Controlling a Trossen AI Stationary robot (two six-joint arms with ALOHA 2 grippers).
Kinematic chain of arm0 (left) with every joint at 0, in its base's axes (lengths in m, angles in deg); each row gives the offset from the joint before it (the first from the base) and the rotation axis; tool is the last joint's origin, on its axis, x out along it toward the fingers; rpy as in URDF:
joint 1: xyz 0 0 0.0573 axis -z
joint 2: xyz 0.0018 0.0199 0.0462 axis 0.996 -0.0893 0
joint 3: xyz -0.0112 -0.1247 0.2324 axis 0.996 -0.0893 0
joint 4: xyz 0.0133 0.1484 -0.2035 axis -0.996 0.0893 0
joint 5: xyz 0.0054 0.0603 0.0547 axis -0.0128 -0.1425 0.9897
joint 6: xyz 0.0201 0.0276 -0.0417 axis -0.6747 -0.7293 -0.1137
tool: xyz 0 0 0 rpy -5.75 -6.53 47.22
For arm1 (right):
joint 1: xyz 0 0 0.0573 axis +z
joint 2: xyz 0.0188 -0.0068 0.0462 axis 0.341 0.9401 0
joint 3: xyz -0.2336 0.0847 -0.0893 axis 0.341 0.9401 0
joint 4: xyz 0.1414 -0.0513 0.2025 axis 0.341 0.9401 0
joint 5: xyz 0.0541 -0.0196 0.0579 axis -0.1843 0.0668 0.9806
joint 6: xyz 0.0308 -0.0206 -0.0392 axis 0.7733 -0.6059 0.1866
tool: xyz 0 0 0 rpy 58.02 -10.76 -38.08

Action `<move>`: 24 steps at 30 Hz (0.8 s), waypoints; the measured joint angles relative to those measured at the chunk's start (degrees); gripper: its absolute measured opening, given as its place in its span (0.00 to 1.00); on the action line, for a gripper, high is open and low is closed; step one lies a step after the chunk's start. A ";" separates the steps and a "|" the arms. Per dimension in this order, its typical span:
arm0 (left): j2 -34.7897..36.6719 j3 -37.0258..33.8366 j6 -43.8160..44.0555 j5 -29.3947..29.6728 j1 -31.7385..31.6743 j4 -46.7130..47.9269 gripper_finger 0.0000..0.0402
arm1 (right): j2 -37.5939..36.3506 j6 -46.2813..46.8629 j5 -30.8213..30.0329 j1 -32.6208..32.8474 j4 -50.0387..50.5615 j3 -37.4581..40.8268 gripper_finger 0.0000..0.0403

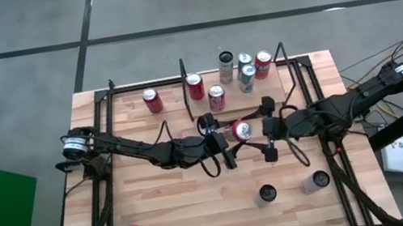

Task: Place canned beverage on shelf
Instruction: Put the red soda can on the shelf

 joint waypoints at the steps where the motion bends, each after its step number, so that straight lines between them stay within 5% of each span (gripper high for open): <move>1: 0.00 0.00 0.08 -0.03 0.00 -0.11 0.73 | 0.86 -0.27 -0.01 -0.02 0.37 -0.89 0.86; 8: 0.00 0.00 0.35 -0.10 -0.07 -0.27 0.73 | 5.71 -0.15 -3.91 0.00 6.28 -6.71 0.84; 15: 0.00 0.00 0.36 -0.10 0.00 -0.50 0.74 | 7.67 1.36 -4.28 0.02 10.14 -10.12 0.69; 24: 0.16 0.22 0.12 -4.82 0.04 -0.36 0.89 | 7.48 3.77 -2.80 0.02 14.89 -11.82 0.69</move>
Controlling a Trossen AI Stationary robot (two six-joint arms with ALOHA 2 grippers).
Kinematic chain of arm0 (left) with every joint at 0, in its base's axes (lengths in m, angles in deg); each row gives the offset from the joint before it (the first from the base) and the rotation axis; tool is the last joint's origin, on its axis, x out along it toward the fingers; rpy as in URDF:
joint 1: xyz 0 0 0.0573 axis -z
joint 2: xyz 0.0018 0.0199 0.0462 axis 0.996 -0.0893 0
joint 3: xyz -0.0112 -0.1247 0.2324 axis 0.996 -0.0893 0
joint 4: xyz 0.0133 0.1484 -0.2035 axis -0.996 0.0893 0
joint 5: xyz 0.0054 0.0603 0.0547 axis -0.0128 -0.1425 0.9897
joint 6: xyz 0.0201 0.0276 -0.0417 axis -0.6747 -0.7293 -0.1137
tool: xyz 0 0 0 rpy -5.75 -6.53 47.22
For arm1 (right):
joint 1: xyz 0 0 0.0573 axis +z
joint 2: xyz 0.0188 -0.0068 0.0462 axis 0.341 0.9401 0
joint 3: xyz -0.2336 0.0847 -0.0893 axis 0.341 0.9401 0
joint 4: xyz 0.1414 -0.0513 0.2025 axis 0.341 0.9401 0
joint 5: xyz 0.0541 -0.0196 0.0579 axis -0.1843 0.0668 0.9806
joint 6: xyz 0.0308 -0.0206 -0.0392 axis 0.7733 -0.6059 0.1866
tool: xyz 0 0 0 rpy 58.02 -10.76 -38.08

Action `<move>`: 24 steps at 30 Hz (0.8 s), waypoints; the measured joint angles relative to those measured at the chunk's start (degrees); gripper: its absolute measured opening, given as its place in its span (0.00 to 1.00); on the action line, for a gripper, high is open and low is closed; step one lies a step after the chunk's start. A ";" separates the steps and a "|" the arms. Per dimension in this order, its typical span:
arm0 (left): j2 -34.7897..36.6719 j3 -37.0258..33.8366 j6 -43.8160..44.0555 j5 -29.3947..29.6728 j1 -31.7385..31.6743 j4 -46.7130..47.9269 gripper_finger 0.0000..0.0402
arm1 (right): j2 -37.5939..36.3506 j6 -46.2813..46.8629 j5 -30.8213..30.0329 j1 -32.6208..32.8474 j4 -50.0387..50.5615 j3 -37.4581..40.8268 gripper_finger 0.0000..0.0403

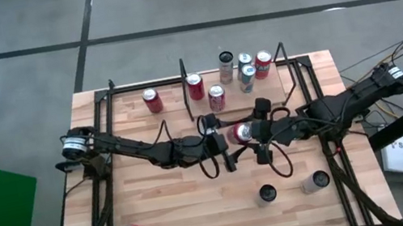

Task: Place canned beverage on shelf
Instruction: Put the red soda can on the shelf

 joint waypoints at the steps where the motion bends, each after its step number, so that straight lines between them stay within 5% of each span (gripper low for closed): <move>1: 0.03 0.02 -0.45 -0.02 0.07 0.27 0.90 | -0.41 -0.01 0.16 0.00 0.37 0.00 0.69; 16: 10.27 -6.88 -0.67 0.31 0.48 4.37 0.91 | -8.32 3.00 0.83 -8.57 17.50 0.78 0.69; 24: 18.68 -12.77 1.39 0.29 0.73 2.31 0.91 | -14.74 -0.76 13.34 -21.86 17.57 7.28 0.69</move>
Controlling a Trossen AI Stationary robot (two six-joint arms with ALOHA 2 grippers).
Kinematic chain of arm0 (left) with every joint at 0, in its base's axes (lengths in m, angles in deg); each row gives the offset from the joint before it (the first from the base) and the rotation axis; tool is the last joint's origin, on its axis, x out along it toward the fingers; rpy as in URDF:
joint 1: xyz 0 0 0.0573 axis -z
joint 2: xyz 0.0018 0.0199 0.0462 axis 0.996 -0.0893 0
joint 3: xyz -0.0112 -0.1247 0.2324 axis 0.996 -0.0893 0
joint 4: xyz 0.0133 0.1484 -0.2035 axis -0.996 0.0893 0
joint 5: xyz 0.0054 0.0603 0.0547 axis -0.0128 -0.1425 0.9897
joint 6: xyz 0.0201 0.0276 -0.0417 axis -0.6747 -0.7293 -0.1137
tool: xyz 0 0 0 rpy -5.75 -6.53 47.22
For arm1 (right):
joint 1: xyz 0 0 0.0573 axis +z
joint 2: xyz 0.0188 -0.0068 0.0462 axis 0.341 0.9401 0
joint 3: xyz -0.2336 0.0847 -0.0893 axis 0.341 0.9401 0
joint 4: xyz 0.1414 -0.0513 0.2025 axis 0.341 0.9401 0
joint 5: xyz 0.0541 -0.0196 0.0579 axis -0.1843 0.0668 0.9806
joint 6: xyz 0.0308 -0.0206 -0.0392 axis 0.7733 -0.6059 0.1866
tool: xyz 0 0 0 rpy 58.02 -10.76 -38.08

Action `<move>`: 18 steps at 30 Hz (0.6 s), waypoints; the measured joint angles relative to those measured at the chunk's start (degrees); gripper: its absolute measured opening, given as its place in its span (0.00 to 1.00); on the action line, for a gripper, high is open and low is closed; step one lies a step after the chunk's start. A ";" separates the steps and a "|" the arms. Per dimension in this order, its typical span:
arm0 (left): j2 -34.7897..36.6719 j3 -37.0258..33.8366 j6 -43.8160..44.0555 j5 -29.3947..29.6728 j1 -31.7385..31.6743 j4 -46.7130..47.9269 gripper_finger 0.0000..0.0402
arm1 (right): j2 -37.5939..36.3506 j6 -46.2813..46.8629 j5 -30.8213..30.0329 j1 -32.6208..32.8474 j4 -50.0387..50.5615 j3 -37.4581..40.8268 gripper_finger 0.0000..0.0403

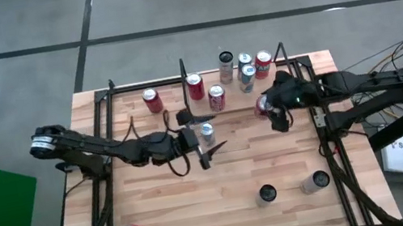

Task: Place canned beverage on shelf
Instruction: Put the red soda can on the shelf

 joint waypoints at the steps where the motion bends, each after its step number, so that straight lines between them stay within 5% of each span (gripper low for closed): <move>1: 0.88 -0.62 0.38 0.01 0.01 -0.24 0.91 | -0.83 -0.91 1.22 -2.07 -0.48 1.15 0.69; 13: 4.73 -4.02 1.93 0.05 -0.01 -2.48 0.91 | -5.14 -7.28 18.97 -24.81 -12.44 12.79 0.69; 18: 4.73 -4.04 1.93 0.04 -0.01 -2.46 0.91 | -3.97 -8.62 20.36 -29.17 -15.27 15.34 0.69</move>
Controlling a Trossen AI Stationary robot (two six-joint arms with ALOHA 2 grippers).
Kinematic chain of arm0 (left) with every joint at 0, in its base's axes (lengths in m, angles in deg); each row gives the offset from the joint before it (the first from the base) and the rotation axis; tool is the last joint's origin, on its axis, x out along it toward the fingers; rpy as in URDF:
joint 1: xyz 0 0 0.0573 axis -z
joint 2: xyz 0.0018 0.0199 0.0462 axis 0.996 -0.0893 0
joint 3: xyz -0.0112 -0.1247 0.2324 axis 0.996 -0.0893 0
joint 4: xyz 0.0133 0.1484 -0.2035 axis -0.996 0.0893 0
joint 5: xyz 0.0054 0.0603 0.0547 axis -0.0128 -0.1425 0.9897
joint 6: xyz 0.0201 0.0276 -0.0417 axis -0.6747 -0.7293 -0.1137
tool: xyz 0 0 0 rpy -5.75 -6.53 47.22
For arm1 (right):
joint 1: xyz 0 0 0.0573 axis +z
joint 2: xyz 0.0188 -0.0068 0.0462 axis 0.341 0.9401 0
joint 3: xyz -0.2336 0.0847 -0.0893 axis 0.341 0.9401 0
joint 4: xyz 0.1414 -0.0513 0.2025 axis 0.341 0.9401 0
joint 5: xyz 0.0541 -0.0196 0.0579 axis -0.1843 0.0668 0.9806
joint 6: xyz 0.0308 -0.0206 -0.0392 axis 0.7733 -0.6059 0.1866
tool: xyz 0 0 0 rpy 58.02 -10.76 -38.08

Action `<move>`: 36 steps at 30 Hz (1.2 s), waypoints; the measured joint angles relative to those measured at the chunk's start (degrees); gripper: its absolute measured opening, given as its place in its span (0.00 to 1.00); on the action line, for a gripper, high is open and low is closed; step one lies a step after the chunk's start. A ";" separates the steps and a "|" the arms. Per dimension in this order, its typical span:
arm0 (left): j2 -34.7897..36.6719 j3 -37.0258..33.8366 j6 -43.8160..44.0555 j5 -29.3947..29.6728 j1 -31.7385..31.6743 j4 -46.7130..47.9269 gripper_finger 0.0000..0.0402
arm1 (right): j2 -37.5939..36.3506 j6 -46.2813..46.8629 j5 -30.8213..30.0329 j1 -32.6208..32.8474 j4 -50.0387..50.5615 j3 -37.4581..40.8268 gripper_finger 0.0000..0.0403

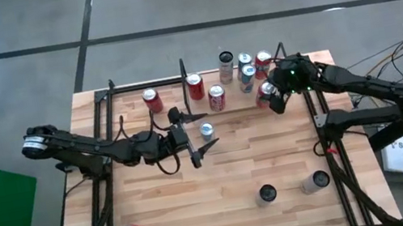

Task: Place canned beverage on shelf
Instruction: Put the red soda can on the shelf

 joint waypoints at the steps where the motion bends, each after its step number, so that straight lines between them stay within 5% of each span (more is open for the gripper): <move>1: 0.00 0.00 0.00 0.01 0.00 0.00 0.91 | 0.26 0.01 -0.11 -0.56 -0.47 0.08 0.69; 36: 0.02 -0.02 -0.24 0.15 0.00 0.31 0.91 | 4.50 4.30 -6.50 -2.99 -5.47 3.05 0.72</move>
